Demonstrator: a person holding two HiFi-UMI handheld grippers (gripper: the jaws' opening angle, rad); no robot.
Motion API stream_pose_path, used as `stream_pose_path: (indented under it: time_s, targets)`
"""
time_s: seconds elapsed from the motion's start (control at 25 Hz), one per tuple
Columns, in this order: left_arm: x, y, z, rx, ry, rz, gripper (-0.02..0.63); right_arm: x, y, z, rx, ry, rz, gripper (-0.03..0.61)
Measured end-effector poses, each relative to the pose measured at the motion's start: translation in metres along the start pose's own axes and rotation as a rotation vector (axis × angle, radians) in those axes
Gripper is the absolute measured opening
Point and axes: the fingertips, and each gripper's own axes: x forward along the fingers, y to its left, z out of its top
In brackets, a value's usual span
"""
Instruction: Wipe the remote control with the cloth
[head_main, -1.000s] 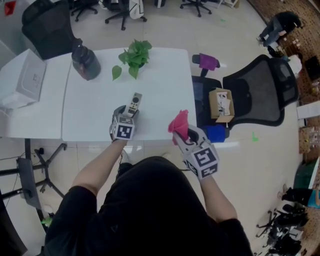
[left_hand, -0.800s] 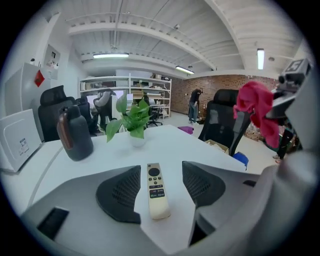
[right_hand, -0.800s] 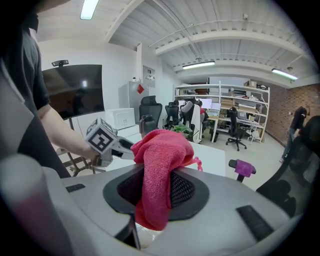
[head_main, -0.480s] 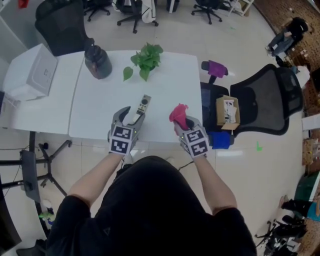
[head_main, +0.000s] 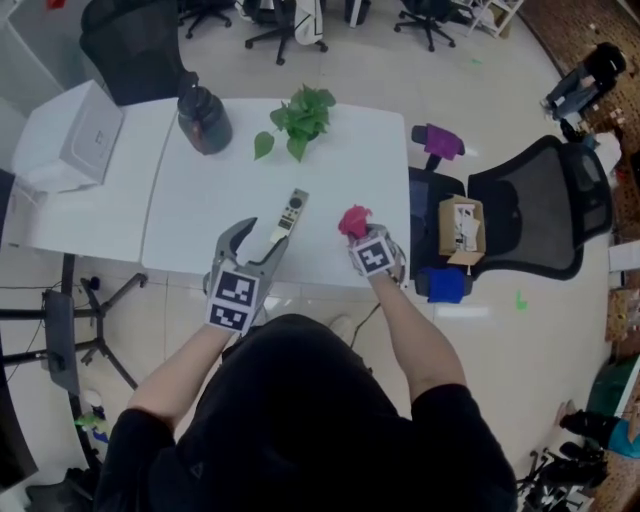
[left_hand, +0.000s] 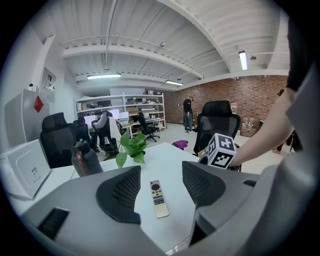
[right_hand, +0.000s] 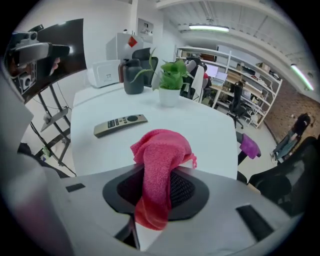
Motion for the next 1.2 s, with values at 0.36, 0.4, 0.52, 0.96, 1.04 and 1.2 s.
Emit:
stream_pose_path:
  time_s: [0.36, 0.4, 0.52, 0.96, 1.04, 1.2]
  targets:
    - [-0.015, 0.008, -0.01, 0.011, 0.023, 0.03, 0.265, 0.027, -0.008, -0.016, -0.018, 0.114, -0.022, 0.129]
    - [-0.015, 0.008, -0.01, 0.012, 0.024, 0.031, 0.265, 0.028, -0.009, -0.016, -0.017, 0.115, -0.024, 0.133]
    - [-0.014, 0.008, -0.01, 0.016, 0.021, 0.031, 0.265, 0.027, -0.01, -0.016, -0.011, 0.113, -0.027, 0.153]
    - [-0.002, -0.006, 0.009, 0.022, -0.038, -0.026, 0.265, -0.06, -0.005, 0.017, 0.073, -0.185, -0.028, 0.167]
    - [0.002, -0.008, 0.013, 0.025, -0.048, -0.039, 0.265, -0.086, 0.0, 0.029, 0.093, -0.262, -0.026, 0.167]
    - [0.008, -0.014, 0.023, 0.032, -0.07, -0.065, 0.265, -0.135, 0.016, 0.048, 0.123, -0.393, -0.01, 0.155]
